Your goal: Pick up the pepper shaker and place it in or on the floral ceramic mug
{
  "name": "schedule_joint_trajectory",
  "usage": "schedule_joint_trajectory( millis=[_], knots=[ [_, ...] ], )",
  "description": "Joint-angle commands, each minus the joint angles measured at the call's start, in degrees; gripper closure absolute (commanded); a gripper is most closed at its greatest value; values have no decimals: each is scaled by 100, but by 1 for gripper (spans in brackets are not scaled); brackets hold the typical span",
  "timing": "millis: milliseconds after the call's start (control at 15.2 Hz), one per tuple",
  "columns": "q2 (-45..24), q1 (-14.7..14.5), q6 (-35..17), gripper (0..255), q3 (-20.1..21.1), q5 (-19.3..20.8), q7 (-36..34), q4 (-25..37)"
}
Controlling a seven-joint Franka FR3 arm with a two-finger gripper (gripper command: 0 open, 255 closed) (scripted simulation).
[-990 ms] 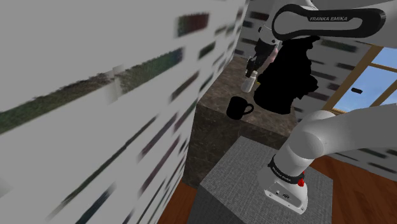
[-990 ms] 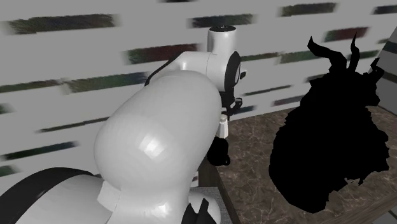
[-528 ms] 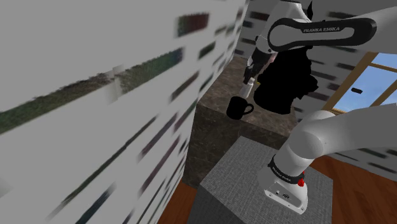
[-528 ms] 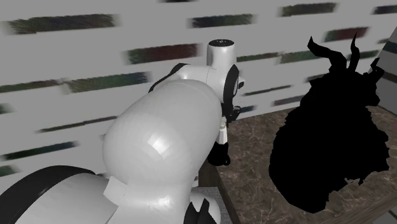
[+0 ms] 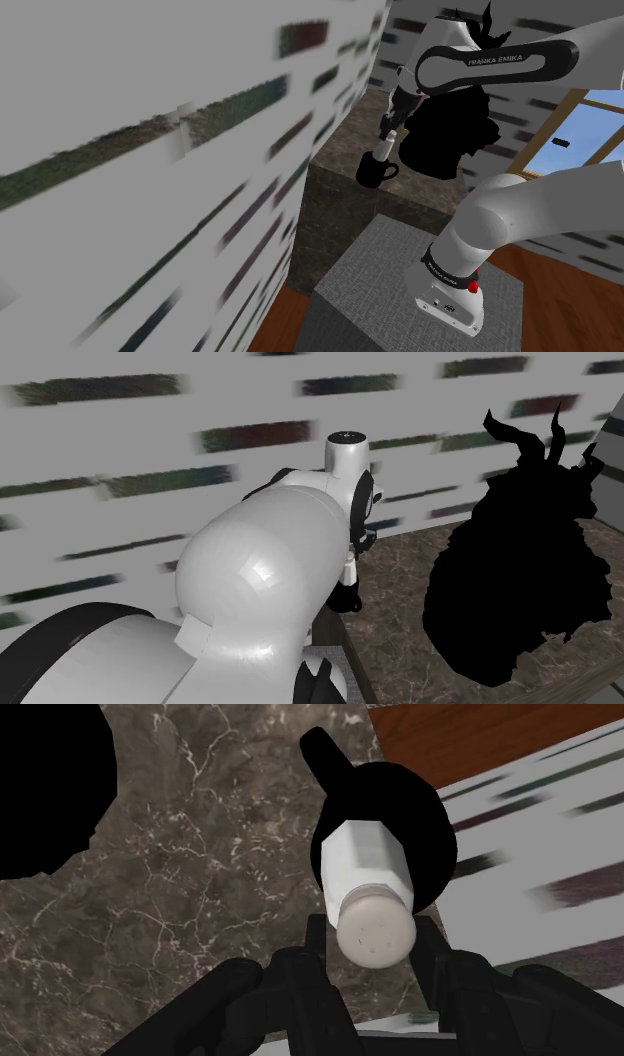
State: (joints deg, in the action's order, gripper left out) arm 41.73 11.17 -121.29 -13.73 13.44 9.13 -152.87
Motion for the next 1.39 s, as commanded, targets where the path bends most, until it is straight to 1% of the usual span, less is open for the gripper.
schedule_joint_trajectory(
  millis=[0,264,330,660,924,1320],
  knots=[
    [-12,1,-12,255,-3,1,-4,-24],
    [-13,5,-13,255,1,-2,-1,-24],
    [-23,6,-20,0,-4,-1,4,-21],
    [-13,5,-13,0,1,-2,-1,-24],
    [280,-32,821,0,150,-121,21,513],
    [280,-31,821,0,151,-121,22,513]
  ],
)
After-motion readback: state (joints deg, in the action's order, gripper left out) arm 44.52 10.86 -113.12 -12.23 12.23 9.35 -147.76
